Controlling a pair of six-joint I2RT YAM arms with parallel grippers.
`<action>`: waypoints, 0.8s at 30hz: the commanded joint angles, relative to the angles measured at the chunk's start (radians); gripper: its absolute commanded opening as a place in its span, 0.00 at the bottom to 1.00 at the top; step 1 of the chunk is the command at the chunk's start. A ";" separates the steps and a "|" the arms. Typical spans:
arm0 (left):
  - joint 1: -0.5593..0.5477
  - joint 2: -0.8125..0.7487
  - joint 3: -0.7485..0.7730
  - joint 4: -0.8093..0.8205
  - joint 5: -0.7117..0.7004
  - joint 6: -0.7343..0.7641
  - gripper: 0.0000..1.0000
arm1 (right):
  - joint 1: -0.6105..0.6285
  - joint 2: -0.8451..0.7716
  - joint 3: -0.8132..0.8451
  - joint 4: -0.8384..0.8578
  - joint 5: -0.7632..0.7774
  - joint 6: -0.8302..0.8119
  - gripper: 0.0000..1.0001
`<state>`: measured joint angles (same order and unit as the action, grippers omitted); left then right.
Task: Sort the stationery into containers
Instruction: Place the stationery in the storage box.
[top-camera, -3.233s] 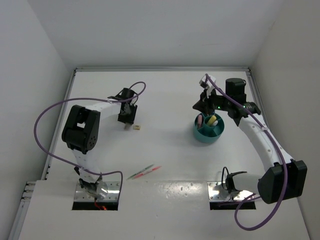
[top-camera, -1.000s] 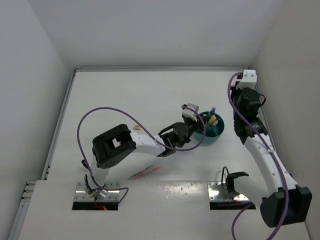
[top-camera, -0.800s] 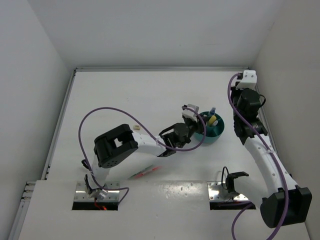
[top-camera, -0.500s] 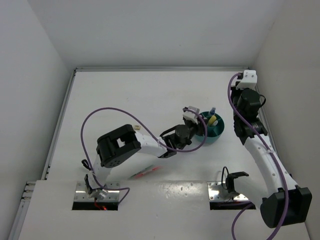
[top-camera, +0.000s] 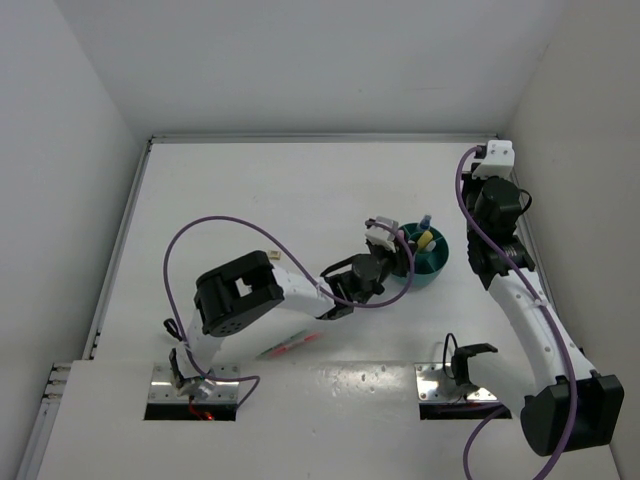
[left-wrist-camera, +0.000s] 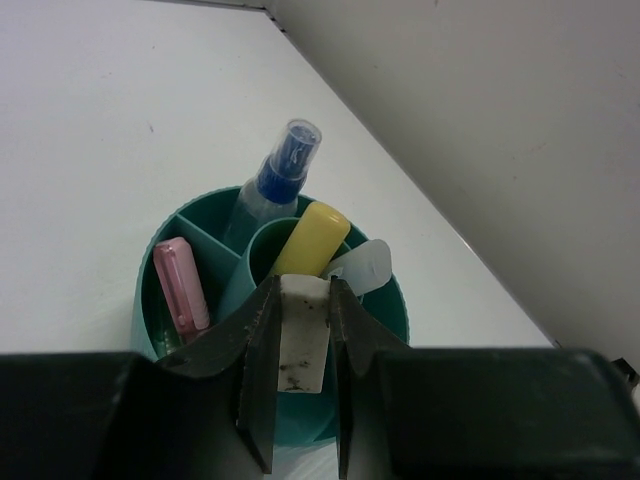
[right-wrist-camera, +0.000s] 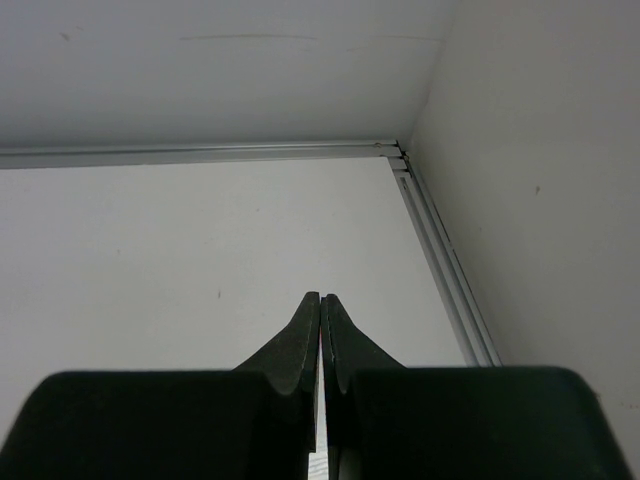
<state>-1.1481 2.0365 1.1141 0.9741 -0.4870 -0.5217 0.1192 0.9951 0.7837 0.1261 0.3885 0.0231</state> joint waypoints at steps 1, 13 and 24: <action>-0.019 0.019 -0.011 0.051 -0.027 -0.024 0.11 | -0.006 -0.018 -0.003 0.044 0.003 0.012 0.00; -0.029 0.019 -0.020 0.009 -0.056 -0.043 0.43 | -0.006 -0.027 -0.003 0.044 0.003 0.021 0.00; -0.047 -0.074 -0.043 0.028 -0.090 0.028 0.47 | -0.006 -0.027 -0.012 0.044 0.003 0.021 0.00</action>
<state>-1.1660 2.0464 1.0950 0.9363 -0.5339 -0.5381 0.1192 0.9855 0.7792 0.1261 0.3885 0.0280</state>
